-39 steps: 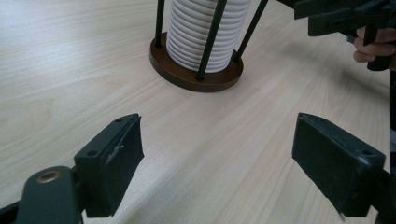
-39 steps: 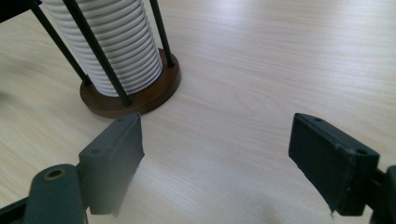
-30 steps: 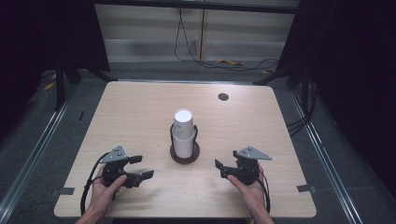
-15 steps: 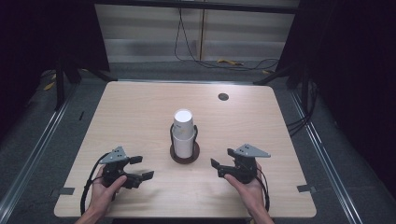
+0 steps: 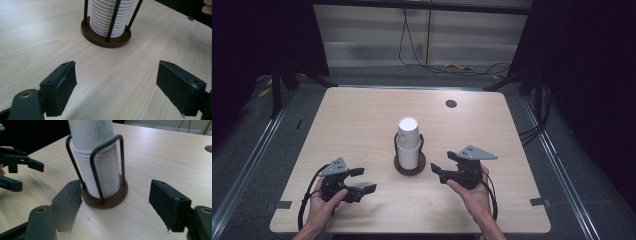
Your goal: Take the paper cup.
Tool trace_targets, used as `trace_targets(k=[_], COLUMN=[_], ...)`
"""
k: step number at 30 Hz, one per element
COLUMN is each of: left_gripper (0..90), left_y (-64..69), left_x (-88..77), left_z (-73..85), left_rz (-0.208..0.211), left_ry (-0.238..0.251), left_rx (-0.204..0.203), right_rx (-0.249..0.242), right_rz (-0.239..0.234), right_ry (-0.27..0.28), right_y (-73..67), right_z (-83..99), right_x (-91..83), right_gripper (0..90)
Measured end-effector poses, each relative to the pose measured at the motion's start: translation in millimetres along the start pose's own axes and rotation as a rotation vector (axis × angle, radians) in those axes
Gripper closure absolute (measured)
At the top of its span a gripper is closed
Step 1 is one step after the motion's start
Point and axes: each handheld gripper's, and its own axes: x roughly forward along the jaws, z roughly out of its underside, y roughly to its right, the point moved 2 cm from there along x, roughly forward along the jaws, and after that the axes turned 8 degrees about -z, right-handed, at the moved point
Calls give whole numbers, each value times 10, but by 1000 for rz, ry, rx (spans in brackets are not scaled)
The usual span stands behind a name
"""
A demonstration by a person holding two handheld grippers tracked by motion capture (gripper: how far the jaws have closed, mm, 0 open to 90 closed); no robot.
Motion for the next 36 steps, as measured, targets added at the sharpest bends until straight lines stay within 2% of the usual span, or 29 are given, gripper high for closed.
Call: trace_targets(k=[5,7,9,12,17,25,26,30,36], left_gripper=[164,164,164,163,163,163,163,163,163], left_y=[3,11,15,16,10,19,25,19,26], left_x=[10,11,15,9,9,20,24,32,33], left_z=[4,4,7,7,6,9,10,13,17], left_rz=[0,4,2,6,5,8,10,9,14], left_ry=[-7,-5,-4,-6,-5,-9,-8,-14,-16], left_rx=[4,2,-1,4,3,2,0,3,-1], right_rx=[-13,-24,-26,-32,-57,-77,-74,-77,-90], right_rz=[-58,-63,-88,-100,-110,-119,-119,-129,-127], right_ry=[13,15,13,36,40,31,29,30,23], right_y=[-25,-39,-46,-59,-84,-80,-73,-72,-82], right_z=[-141,-191,-249,-353,-501,-637,-671,-746,-842], right_x=[45,63,92,126,167,212,232,292,409], right_gripper=[258,252,244,246,241,233,211,239,215])
